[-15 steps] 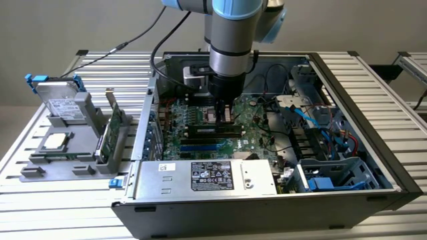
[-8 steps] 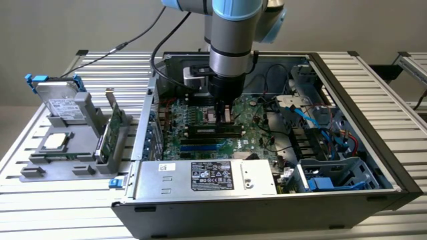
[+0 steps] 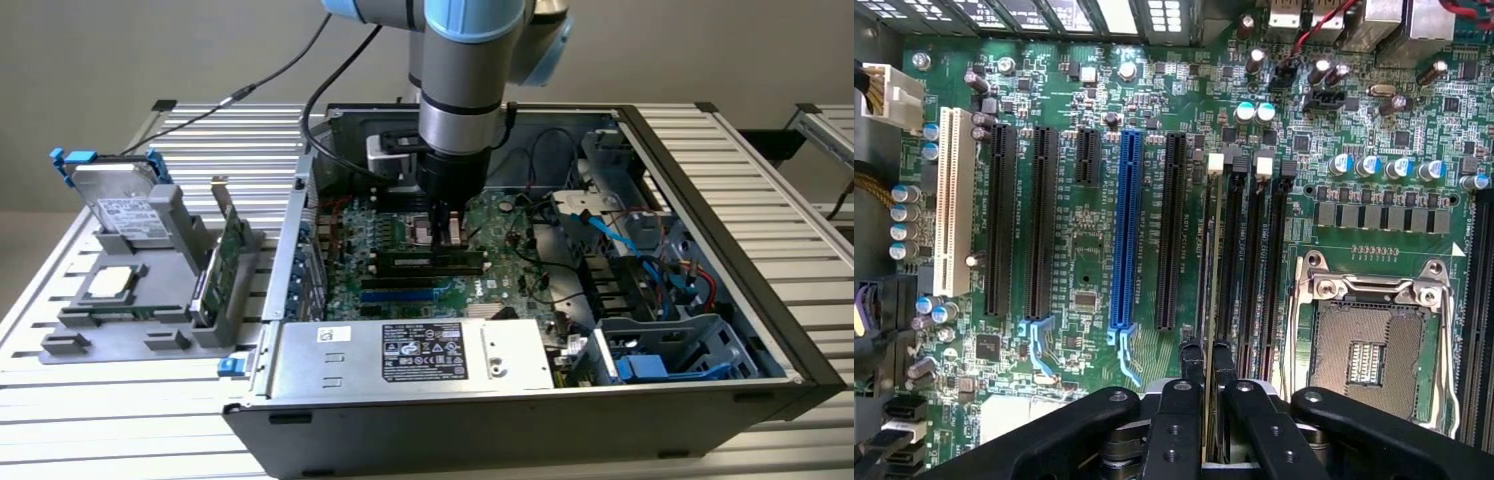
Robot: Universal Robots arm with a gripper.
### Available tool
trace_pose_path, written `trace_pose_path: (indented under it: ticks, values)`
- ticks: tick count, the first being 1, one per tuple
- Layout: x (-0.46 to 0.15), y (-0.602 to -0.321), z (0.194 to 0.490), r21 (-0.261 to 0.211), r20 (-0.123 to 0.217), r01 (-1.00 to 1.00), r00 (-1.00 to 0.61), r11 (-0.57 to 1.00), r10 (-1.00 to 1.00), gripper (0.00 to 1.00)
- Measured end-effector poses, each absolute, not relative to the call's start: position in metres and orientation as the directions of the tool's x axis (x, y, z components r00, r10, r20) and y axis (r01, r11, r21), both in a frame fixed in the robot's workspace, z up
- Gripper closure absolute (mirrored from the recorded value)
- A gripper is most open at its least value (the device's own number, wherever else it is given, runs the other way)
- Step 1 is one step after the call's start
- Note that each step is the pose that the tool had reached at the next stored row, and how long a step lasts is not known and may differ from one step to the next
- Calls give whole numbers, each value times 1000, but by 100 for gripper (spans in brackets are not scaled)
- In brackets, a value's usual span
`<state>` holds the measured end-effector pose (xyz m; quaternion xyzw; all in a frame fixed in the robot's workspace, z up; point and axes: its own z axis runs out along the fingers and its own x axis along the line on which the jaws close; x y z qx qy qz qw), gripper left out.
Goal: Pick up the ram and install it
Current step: 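Insert the ram into the slot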
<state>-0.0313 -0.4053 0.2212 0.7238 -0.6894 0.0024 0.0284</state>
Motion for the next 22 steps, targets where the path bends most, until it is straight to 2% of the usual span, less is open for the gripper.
trace_pose_path:
  ticks: [18,20,22]
  values:
    - [-31,-403,218,38,42,-998,43,-42,-998,86]
    - [-31,-403,218,38,42,-998,43,-42,-998,84]
    - [-31,-403,218,38,42,-998,43,-42,-998,72]
